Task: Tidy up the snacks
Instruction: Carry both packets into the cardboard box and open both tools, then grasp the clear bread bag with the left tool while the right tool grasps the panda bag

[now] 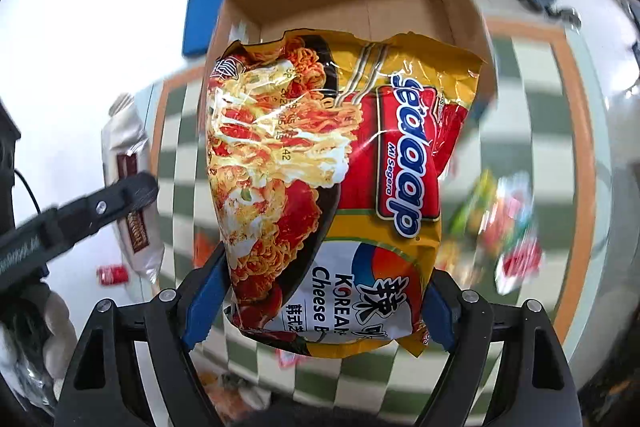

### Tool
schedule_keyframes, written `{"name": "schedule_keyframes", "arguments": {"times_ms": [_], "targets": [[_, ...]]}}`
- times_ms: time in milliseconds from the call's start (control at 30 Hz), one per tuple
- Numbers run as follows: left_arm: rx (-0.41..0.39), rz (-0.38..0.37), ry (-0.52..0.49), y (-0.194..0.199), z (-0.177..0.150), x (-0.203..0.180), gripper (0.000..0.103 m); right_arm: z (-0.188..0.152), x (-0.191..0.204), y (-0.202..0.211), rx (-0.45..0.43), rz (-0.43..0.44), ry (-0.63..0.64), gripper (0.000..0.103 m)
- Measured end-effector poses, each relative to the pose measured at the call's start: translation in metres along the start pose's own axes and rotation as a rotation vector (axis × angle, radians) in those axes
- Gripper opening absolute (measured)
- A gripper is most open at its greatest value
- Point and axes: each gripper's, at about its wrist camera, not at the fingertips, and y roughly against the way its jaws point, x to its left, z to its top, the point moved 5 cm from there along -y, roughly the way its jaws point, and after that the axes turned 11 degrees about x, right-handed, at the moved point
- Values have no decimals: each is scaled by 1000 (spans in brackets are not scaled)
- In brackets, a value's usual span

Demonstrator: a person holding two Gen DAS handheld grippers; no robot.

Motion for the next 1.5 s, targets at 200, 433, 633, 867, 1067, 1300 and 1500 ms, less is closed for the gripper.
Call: {"name": "schedule_keyframes", "arguments": {"times_ms": [200,433,633,867,1067,1300,1500], "targets": [[135,-45,50,-53,106,-12,61,123,-14,-22,34,-26,-7,86],[237,-53,84,-107,161,-16,62,210,-36,-78,117,-117,4,86],[279,-19,80,-134,171,-26,62,244,-47,-109,169,-144,0,86],[281,33,75,-141,168,-27,63,255,-33,-115,215,-158,24,86],[282,52,43,-137,170,-34,89,264,-28,-115,253,-139,-1,90],[219,60,30,-105,161,-40,89,275,-5,-94,213,-198,21,97],[62,73,-29,-62,126,-36,89,259,0,-67,145,-211,10,97]]}}
